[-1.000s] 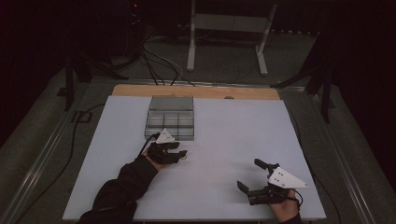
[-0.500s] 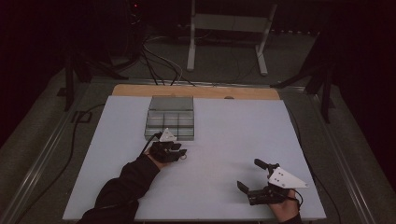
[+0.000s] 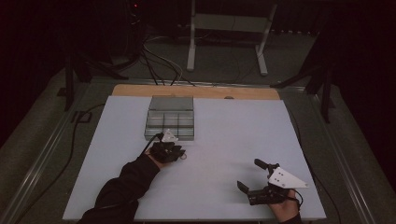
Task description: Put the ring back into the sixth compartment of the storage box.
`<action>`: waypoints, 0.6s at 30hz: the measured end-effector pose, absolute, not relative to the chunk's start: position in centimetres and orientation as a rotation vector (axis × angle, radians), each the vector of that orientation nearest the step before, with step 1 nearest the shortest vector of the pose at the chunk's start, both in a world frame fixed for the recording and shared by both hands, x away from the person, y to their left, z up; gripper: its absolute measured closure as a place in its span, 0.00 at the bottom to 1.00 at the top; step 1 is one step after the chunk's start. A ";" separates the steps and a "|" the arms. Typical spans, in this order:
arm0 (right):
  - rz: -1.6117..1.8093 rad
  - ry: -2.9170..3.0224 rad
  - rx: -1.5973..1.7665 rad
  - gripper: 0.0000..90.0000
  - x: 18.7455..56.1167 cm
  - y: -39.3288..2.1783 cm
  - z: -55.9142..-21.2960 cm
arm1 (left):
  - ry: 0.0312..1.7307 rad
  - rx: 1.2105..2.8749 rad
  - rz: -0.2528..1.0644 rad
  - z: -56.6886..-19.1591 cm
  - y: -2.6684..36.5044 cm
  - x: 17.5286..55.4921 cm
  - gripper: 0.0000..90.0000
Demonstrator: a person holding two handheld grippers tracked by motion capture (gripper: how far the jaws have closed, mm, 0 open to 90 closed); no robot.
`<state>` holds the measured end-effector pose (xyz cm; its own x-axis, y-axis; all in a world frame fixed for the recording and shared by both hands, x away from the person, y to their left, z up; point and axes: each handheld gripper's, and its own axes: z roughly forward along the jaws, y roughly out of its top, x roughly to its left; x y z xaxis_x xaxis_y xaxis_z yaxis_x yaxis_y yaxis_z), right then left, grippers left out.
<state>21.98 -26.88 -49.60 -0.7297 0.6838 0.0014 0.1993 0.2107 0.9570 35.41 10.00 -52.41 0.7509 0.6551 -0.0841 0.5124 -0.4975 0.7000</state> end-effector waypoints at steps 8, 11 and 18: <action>1.531 2.067 0.820 0.00 22.0 -26.9 -49.6 | 0.812 2.259 0.325 -52.4 9.4 34.9 0.90; 1.528 2.068 0.819 0.00 22.0 -26.8 -49.6 | 0.795 2.273 0.333 -52.3 9.1 34.7 0.96; 1.526 2.068 0.818 0.00 22.0 -26.8 -49.6 | 0.791 2.287 0.348 -52.3 9.0 34.6 0.98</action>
<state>21.96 -26.83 -49.60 -0.7281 0.6854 -0.0029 0.1993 0.2158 0.9559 34.60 8.96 -52.27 0.7793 0.6261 0.0277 0.4434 -0.5821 0.6816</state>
